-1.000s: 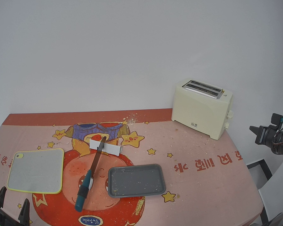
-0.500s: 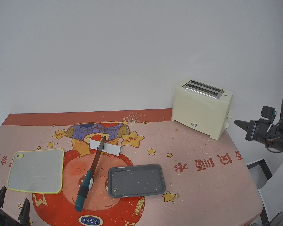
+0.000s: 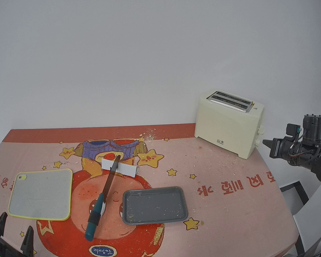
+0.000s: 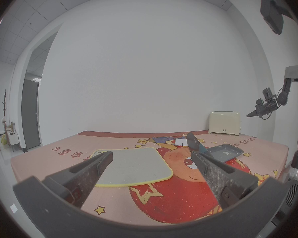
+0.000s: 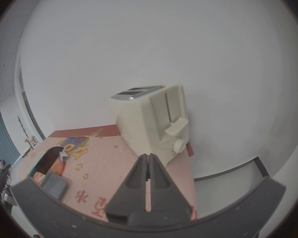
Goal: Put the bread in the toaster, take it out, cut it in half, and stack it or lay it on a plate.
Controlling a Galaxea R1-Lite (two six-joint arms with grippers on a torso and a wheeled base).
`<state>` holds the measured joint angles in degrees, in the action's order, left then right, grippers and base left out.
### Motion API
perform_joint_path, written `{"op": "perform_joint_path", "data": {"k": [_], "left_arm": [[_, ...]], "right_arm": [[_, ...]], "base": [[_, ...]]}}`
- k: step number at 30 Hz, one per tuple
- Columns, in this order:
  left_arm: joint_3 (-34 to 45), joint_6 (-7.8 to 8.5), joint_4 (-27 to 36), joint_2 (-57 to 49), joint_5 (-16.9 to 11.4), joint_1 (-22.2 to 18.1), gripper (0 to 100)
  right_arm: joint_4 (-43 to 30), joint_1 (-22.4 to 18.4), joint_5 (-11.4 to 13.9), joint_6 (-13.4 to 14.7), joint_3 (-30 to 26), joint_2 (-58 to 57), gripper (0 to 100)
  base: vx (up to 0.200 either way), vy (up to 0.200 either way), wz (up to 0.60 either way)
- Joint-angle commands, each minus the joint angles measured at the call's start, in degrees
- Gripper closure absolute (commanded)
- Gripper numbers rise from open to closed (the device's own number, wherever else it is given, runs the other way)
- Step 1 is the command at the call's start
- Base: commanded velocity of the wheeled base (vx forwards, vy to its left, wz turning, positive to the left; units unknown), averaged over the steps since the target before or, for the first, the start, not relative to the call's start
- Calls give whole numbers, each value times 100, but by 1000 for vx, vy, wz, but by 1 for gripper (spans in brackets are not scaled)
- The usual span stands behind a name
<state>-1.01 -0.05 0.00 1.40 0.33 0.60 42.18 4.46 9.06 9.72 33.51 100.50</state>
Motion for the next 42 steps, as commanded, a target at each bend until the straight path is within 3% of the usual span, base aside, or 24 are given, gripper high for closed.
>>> {"op": "perform_joint_path", "data": {"k": [1, 7, 18, 42], "left_arm": [[101, -4, 0, 9, 2, 2, 0], [101, -4, 0, 9, 2, 2, 0], [101, -4, 0, 9, 2, 2, 0], [101, -4, 0, 9, 2, 2, 0]], "right_arm": [[440, -59, -167, -14, -29, 769, 100], [1082, -33, -370, -58, -99, 1103, 100], [1029, -183, -308, 66, 173, 1112, 100], [1073, -156, -370, 57, 164, 1191, 100]], "base": [[0, 0, 0], [0, 0, 0], [0, 0, 0], [0, 0, 0]]}}
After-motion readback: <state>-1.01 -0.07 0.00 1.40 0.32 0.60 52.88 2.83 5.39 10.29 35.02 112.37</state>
